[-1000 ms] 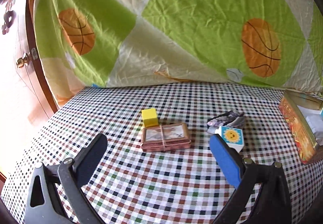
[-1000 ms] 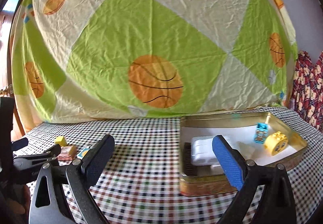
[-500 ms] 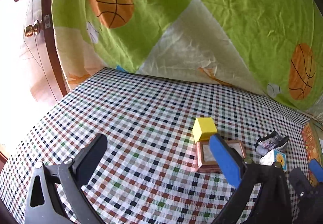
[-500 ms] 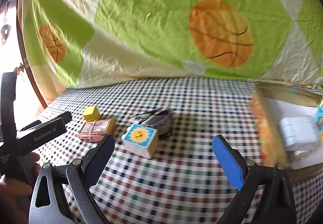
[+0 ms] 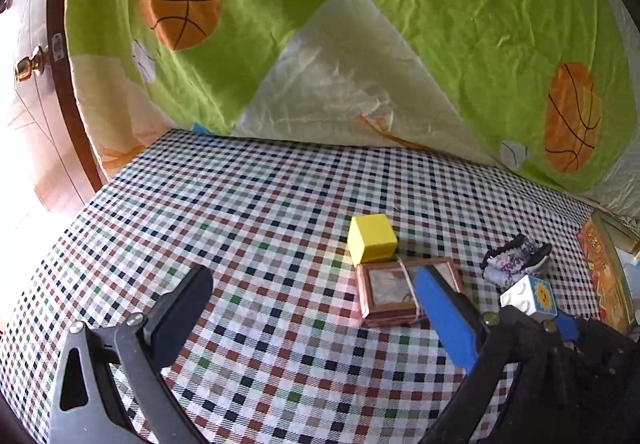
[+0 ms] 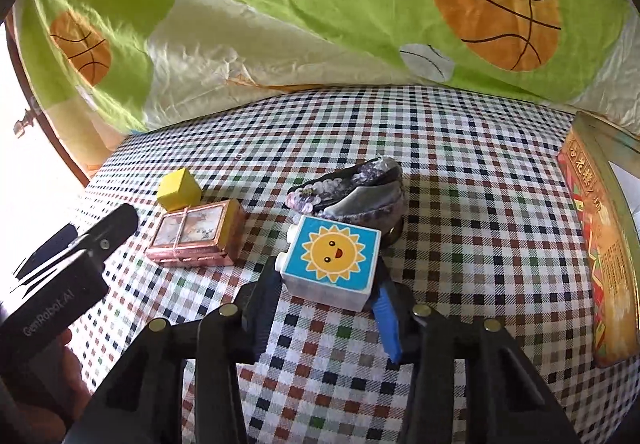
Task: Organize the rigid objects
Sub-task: 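Grasp the white sun-face block with the right tool while the left tool nears the tied frame, then grasp the string-tied brown frame with the left tool and lift it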
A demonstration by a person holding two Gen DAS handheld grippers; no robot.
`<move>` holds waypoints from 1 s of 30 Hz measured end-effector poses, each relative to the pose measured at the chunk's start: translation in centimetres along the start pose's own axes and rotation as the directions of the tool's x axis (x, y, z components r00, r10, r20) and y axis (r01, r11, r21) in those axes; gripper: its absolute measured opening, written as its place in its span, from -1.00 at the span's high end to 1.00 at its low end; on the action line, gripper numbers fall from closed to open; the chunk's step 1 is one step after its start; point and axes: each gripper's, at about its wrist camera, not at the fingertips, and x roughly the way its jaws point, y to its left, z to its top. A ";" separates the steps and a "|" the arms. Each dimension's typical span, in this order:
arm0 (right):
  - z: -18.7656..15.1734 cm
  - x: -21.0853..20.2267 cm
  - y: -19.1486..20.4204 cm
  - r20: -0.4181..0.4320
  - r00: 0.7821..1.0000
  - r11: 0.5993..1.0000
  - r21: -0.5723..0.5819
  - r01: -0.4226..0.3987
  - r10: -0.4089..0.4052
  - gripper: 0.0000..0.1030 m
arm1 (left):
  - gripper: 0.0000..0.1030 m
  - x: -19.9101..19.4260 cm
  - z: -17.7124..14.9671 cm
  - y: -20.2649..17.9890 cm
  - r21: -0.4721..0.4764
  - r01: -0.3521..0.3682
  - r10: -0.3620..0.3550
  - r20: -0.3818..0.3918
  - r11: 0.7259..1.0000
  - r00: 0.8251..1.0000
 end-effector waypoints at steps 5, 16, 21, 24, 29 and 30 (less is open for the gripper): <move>-1.4 -3.5 -0.5 0.084 0.995 0.992 -0.117 0.056 -0.046 0.10 | -0.99 0.1 -0.5 -1.9 0.066 0.111 -0.110 -0.028 0.992 0.994; -1.3 -6.8 -5.1 0.154 0.986 0.991 -0.103 0.084 -0.067 0.10 | -0.79 3.2 -0.6 -5.4 0.101 0.137 -0.122 -0.150 0.985 0.981; -1.4 -6.9 -5.3 0.151 0.987 0.994 -0.085 0.063 -0.050 0.10 | -0.66 5.4 -0.1 -6.7 0.102 0.095 -0.073 -0.204 0.990 0.976; -1.4 -6.9 -5.2 0.155 0.987 0.994 -0.091 0.063 -0.049 0.10 | -0.64 5.7 0.0 -6.8 0.098 0.083 -0.061 -0.203 0.992 0.977; -1.4 -6.8 -5.3 0.153 0.988 0.995 -0.083 0.050 -0.037 0.10 | -0.51 5.0 -0.2 -5.8 0.063 0.091 -0.077 -0.190 0.994 0.979; -1.4 -6.8 -5.3 0.155 0.987 0.996 -0.077 0.047 -0.035 0.10 | -0.51 4.9 -0.2 -5.5 0.055 0.098 -0.086 -0.187 0.994 0.979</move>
